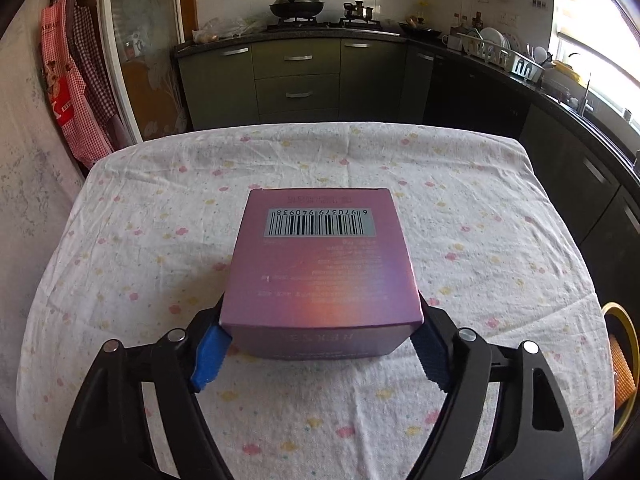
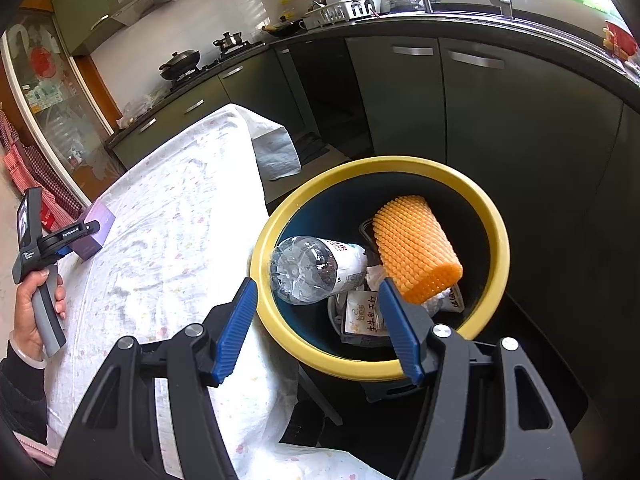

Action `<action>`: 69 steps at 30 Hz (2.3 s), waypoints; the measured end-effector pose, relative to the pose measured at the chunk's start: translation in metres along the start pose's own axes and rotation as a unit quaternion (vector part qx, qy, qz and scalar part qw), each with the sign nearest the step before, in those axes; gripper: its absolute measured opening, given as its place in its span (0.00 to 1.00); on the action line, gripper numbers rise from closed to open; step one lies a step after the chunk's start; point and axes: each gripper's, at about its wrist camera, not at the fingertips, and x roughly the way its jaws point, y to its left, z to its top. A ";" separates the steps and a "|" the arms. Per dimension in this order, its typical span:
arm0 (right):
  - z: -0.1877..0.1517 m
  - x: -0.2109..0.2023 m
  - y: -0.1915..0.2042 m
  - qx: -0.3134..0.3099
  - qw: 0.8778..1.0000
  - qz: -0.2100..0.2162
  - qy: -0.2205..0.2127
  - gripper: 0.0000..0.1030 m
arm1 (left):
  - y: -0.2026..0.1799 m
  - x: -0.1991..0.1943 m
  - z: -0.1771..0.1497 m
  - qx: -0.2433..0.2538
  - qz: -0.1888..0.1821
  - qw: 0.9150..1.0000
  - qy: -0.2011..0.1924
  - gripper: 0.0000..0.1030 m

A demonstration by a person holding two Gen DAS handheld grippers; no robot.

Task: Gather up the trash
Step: 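Lift and carry the pink box over the yellow bin, then open the left gripper to drop the pink box into the bin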

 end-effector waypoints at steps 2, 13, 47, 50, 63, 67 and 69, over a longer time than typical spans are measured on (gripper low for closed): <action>0.000 0.000 0.000 0.000 1.000 0.000 0.000 0.58 | -0.001 0.000 0.000 0.003 0.002 1.000 -0.003 0.75; -0.001 -0.001 0.003 -0.003 1.000 0.003 0.000 0.58 | 0.010 -0.024 -0.008 0.007 -0.023 1.000 -0.010 0.74; -0.033 -0.062 -0.082 0.090 0.994 -0.058 -0.037 0.59 | -0.350 -0.114 -0.099 0.316 -0.328 0.886 0.091 0.74; -0.034 -0.062 -0.085 0.095 0.993 -0.059 -0.033 0.60 | -0.380 -0.093 -0.108 0.321 -0.312 0.887 0.111 0.74; -0.037 -0.063 -0.090 0.103 0.992 -0.061 -0.030 0.63 | -0.386 -0.078 -0.106 0.308 -0.297 0.898 0.106 0.88; -0.037 -0.062 -0.082 0.096 0.994 -0.054 -0.028 0.63 | -0.348 -0.107 -0.096 0.290 -0.317 0.899 0.084 0.91; -0.037 -0.059 -0.077 0.089 0.994 -0.050 -0.025 0.63 | -0.321 -0.125 -0.093 0.286 -0.325 0.899 0.066 0.95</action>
